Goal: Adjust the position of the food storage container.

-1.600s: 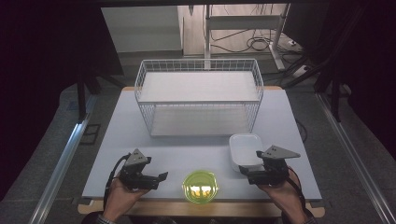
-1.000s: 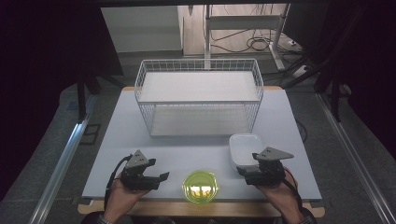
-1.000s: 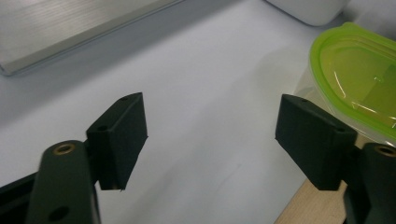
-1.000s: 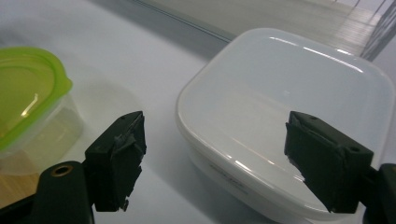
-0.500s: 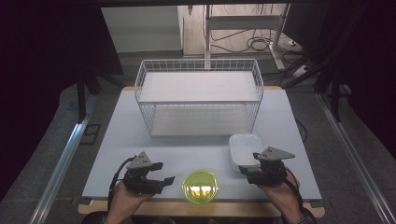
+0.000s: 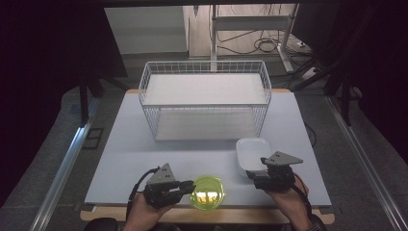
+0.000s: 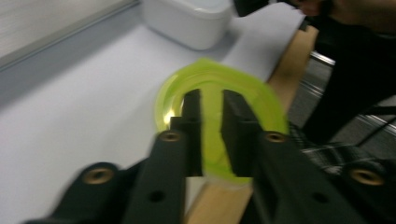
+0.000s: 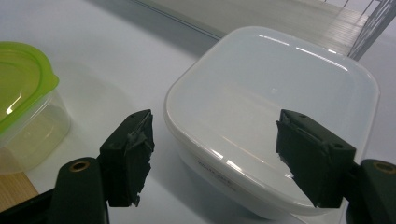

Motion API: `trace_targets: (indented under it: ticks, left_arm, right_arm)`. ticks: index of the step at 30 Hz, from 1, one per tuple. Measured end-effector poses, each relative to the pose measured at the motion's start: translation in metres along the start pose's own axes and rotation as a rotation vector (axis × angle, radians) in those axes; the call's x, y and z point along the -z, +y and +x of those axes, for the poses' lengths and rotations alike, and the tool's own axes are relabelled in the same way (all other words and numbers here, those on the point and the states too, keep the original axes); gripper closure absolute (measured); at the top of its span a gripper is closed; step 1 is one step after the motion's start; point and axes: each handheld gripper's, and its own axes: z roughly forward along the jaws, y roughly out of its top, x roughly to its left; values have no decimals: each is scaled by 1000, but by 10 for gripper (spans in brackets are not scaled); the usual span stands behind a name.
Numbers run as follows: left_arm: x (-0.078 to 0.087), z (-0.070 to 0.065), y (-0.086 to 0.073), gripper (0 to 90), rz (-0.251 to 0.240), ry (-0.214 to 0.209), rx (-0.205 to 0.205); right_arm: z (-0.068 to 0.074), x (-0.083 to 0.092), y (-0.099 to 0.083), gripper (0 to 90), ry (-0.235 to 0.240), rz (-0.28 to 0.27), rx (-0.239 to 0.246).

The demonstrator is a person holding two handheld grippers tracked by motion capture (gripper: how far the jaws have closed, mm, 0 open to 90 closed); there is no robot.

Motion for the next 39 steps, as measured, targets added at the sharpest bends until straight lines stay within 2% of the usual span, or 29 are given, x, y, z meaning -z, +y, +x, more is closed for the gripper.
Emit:
trace_targets:
  ticks: [2, 4, 8, 10, 16, 24, 25, 28, 31, 32, 35, 36, 39]
  left_arm:
    - [-6, -8, 3, 886, 4, -31, -16]
    - [-14, -18, 7, 895, 14, -77, -30]
    - [-24, -28, 8, 895, 16, -108, -47]
    - [-33, -35, 8, 895, 39, -116, -65]
    - [-48, -43, 5, 895, 76, -144, -75]
    - [-61, -43, 0, 895, 127, -133, -80]
    - [-62, -43, -2, 895, 124, -126, -71]
    - [-63, -39, -3, 895, 135, -99, -75]
    - [-62, -35, -3, 895, 140, -79, -74]
    - [-60, -30, -4, 896, 134, -68, -56]
    - [-58, -25, -4, 895, 133, -55, -46]
    - [-55, -19, -4, 895, 135, -36, -40]
    - [-52, -11, -5, 895, 128, -13, -25]
  right_arm:
    - [0, 0, 0, 282, -3, 2, -2]
    - [0, 0, 0, 283, -4, 2, -5]
    - [1, 0, 0, 284, -2, 8, -3]
    - [2, 0, 0, 284, -3, 11, 0]
    - [2, -1, 0, 286, -5, 3, 1]
    - [4, 1, 0, 287, -7, -16, 10]
    - [4, 2, 0, 288, -11, -20, 10]
    - [3, 4, 1, 289, -20, -37, 6]
    - [2, 5, 1, 289, -21, -40, 4]
    - [2, 4, 0, 288, -22, -39, 3]
    - [2, 4, 0, 288, -22, -38, 6]
    - [3, 4, 0, 289, -25, -37, 10]
    - [3, 4, 1, 291, -29, -40, 10]
